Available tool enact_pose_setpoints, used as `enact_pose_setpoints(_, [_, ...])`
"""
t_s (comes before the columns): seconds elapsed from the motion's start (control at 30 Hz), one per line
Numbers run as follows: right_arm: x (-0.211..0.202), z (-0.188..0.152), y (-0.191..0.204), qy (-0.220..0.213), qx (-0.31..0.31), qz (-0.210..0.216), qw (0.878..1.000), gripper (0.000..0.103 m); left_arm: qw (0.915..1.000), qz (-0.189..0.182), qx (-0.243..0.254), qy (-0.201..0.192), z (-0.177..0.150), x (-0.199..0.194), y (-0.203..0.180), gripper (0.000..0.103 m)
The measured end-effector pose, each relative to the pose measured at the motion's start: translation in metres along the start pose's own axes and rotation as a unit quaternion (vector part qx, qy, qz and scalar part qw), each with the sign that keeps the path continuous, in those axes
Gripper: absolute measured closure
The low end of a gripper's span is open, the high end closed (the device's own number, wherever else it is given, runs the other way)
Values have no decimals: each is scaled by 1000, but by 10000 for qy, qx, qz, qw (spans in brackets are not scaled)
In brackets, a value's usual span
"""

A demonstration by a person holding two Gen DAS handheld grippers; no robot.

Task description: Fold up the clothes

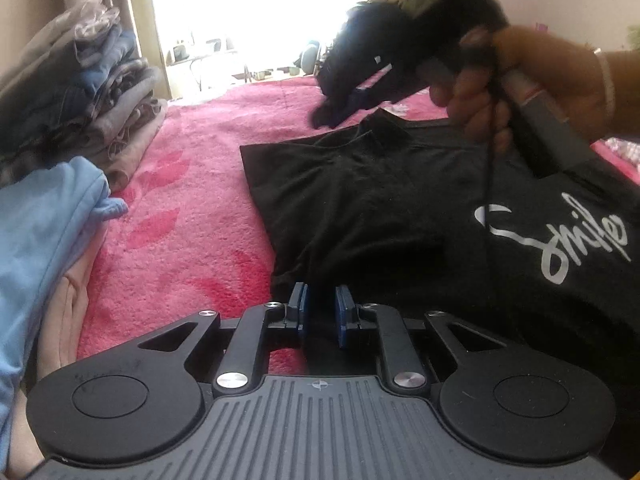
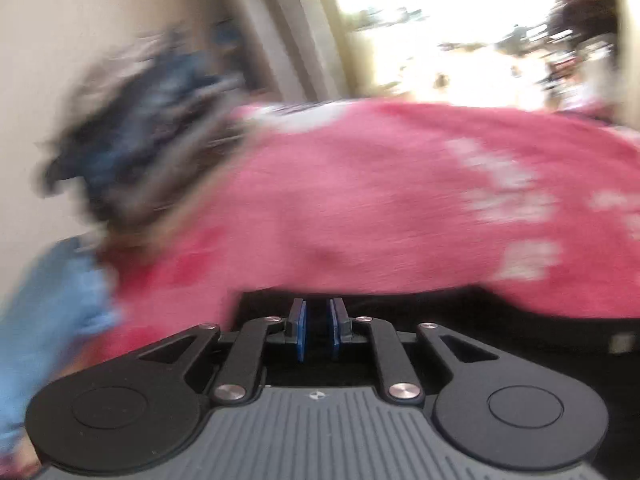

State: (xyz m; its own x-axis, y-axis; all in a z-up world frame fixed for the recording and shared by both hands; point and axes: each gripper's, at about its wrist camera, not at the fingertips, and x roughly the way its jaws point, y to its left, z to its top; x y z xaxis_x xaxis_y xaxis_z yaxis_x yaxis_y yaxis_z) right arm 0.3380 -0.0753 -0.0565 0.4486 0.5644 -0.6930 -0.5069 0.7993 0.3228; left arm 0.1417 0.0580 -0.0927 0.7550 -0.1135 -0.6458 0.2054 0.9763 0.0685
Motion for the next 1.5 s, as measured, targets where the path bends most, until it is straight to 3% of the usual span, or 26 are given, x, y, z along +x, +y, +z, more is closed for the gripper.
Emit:
enact_pose_setpoints(0.07, [12,2,14,295,-288,240,9989,89,10000,10,22,-21,0,0,-1,89])
enact_pose_setpoints(0.17, [49,6,20,567,-348,30,9978,91,9999,67,92,-53,-1,0,-3,89])
enact_pose_setpoints(0.27, [62,21,4,277,322,-264,9987,95,9999,84,88,-87,-3,0,-4,89])
enact_pose_setpoints(0.37, [47,37,-14,-81,856,-486,9951,88,9998,37,97,-144,-5,-1,-3,89])
enact_pose_setpoints(0.5, [0,43,-31,129,985,251,9947,87,9999,-48,29,-106,-2,0,0,89])
enact_pose_setpoints(0.67, [-21,14,-32,1175,715,792,9873,76,9996,-156,-213,109,2,-8,9,85])
enact_pose_setpoints(0.77, [-17,-11,-42,1387,781,154,9871,76,9987,-221,-390,259,5,-14,15,82])
enact_pose_setpoints(0.83, [-30,-18,-54,1132,1030,-316,9877,76,9976,-207,-571,332,4,-30,26,78])
enact_pose_setpoints(0.9, [-61,-17,-64,772,1384,-260,9870,73,9967,-154,-737,312,-1,-57,43,78])
enact_pose_setpoints(0.97, [-100,-16,-66,581,1321,-211,9893,73,9958,-225,-838,305,-3,-87,58,78])
enact_pose_setpoints(1.13, [-205,-44,-48,857,482,-496,9939,73,9928,-464,-1060,296,-7,-166,97,71])
enact_pose_setpoints(1.3, [-306,-120,-45,653,804,-466,9935,71,9785,-1377,-1253,884,-27,-206,91,65])
enact_pose_setpoints(1.37, [-338,-157,-50,537,1104,-455,9914,63,9710,-1652,-1236,1203,-44,-206,75,65])
enact_pose_setpoints(1.5, [-379,-242,-71,602,2103,-686,9734,63,9546,-1923,-1296,1871,-82,-193,45,65])
